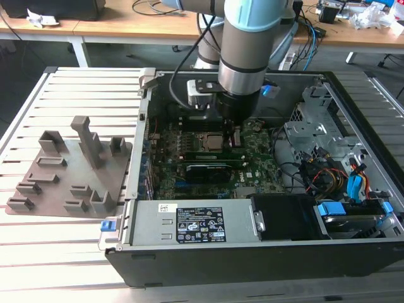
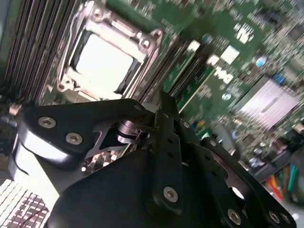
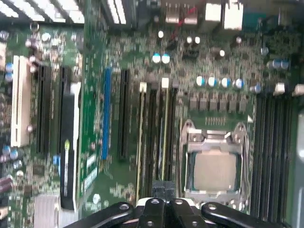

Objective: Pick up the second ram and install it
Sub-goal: 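Press down the second ram until it locks into place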

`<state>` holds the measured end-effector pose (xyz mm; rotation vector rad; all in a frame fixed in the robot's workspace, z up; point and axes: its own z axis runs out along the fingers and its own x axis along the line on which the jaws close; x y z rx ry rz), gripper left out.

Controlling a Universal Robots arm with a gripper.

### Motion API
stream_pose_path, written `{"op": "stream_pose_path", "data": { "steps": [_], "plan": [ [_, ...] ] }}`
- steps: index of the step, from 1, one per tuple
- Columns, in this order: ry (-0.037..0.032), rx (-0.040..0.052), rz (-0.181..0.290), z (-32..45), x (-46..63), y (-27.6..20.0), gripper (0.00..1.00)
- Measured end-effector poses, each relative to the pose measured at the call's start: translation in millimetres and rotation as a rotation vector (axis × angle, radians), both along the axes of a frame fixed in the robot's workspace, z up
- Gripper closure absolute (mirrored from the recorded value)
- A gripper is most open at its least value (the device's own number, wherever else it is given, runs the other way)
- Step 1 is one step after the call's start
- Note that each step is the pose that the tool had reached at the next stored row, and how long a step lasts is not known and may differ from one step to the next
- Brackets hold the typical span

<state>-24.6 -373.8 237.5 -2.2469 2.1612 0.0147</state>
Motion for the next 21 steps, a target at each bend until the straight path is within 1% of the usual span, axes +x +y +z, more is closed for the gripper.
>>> {"op": "stream_pose_path", "data": {
  "steps": [1, 2, 3, 5, 6, 7, 10, 13, 14, 15, 16, 17, 18, 19, 20, 21],
  "plan": [
    [-0.0045, 0.0001, 0.000, -0.1, -11.4, 0.0, 0.89],
    [-0.0078, 0.0000, 0.000, -0.1, -19.3, 0.0, 0.89],
    [-0.0124, 0.0000, 0.000, -0.4, -29.7, 0.0, 0.89],
    [-0.0169, 0.0002, 0.000, -1.2, -41.1, 0.0, 0.89],
    [-0.0183, 0.0003, 0.000, -2.0, -45.7, 0.1, 0.89],
    [-0.0184, 0.0000, 0.000, -3.3, -47.9, 0.0, 0.89],
    [-0.0182, -0.0001, 0.000, -7.8, -48.4, 0.0, 0.89],
    [-0.0180, -0.0003, 0.000, -10.4, -48.7, 0.0, 0.89],
    [-0.0180, 0.0019, 0.000, -9.8, -48.2, 0.1, 0.89],
    [-0.0204, 0.0064, 0.000, -7.9, -47.0, 0.3, 0.89],
    [-0.0187, 0.0062, 0.000, -2.7, -45.5, 0.1, 0.89],
    [-0.0182, 0.0080, 0.000, -0.4, -42.8, 0.1, 0.89],
    [-0.0152, 0.0131, 0.000, -0.2, -35.4, 0.1, 0.89],
    [-0.0128, 0.0136, 0.000, -0.1, -29.0, 0.0, 0.89],
    [-0.0116, 0.0140, 0.000, 0.0, -24.8, 0.0, 0.89],
    [-0.0102, 0.0140, 0.000, 0.8, -17.5, 0.0, 0.89]
  ]
}}
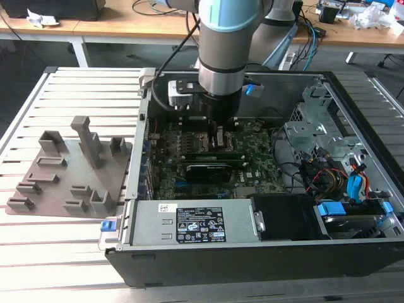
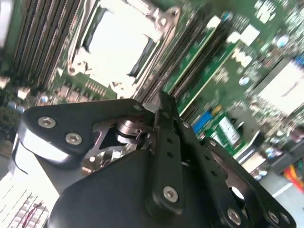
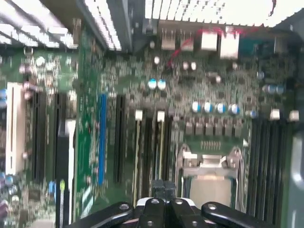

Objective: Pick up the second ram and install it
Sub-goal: 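Press down the second ram until it locks into place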

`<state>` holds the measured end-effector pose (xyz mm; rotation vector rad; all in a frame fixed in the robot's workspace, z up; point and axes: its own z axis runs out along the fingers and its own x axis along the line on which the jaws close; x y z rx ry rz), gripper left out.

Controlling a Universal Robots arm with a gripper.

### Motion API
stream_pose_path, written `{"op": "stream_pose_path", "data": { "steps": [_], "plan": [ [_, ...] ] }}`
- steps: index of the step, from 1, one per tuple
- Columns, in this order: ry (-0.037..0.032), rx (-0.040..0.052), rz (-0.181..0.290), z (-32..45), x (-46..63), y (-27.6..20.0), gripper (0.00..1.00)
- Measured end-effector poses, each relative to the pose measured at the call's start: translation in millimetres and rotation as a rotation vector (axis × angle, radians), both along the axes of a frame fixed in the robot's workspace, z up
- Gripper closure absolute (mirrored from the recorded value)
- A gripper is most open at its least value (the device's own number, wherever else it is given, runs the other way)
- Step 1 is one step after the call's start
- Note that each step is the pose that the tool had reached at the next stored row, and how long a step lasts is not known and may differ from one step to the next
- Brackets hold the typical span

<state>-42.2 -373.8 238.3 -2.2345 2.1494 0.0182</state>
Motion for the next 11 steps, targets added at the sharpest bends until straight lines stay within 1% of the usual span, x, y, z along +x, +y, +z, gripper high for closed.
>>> {"op": "stream_pose_path", "data": {
  "steps": [1, 2, 4, 5, 6, 8, 9, 11],
  "plan": [
    [0.0008, 0.0001, 0.000, 3.8, 3.4, 0.1, 0.89],
    [0.0011, 0.0003, 0.000, 12.8, 5.0, 0.3, 0.89],
    [0.0011, 0.0002, 0.000, 22.7, 5.4, 0.4, 0.89],
    [0.0011, 0.0001, 0.000, 30.0, 5.7, 0.7, 0.89],
    [0.0011, 0.0002, 0.000, 41.2, 5.9, 1.1, 0.89],
    [0.0011, 0.0002, 0.000, 57.8, 6.2, 1.7, 0.89],
    [0.0013, 0.0003, 0.000, 60.2, 6.3, 1.8, 0.89],
    [0.0013, 0.0002, 0.000, 60.4, 6.3, 1.8, 0.89]
  ]
}}
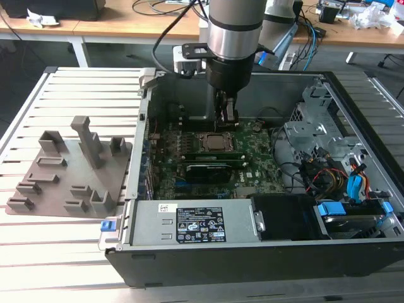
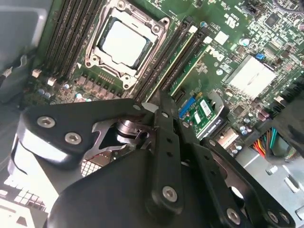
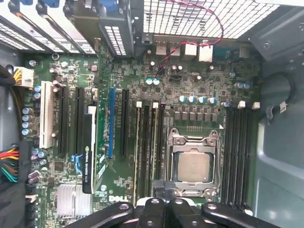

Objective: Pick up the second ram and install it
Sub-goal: 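Press down the second ram until it locks into place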

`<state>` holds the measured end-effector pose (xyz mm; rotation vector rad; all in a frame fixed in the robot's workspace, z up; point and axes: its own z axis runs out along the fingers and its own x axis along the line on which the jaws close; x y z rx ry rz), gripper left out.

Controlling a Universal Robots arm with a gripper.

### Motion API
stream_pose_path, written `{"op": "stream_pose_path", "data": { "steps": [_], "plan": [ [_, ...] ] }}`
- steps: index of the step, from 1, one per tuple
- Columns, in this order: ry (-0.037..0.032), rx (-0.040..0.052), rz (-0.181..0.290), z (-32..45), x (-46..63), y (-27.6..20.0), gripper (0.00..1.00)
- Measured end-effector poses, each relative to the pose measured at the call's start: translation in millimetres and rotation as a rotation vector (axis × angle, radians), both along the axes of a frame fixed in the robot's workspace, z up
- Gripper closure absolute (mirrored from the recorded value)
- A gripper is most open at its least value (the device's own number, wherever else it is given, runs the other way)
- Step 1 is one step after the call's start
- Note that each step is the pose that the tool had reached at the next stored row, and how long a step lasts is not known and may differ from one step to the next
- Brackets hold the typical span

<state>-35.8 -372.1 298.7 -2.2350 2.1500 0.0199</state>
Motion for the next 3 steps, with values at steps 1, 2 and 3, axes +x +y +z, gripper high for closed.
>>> {"op": "stream_pose_path", "data": {
  "steps": [1, 2, 3],
  "plan": [
    [0.0000, 0.0000, 0.000, 0.1, 0.0, 0.0, 0.89],
    [0.0000, 0.0000, 0.000, 0.1, 0.0, 0.0, 0.89],
    [0.0000, 0.0000, 0.000, 0.2, 0.0, 0.0, 0.89]
  ]
}}
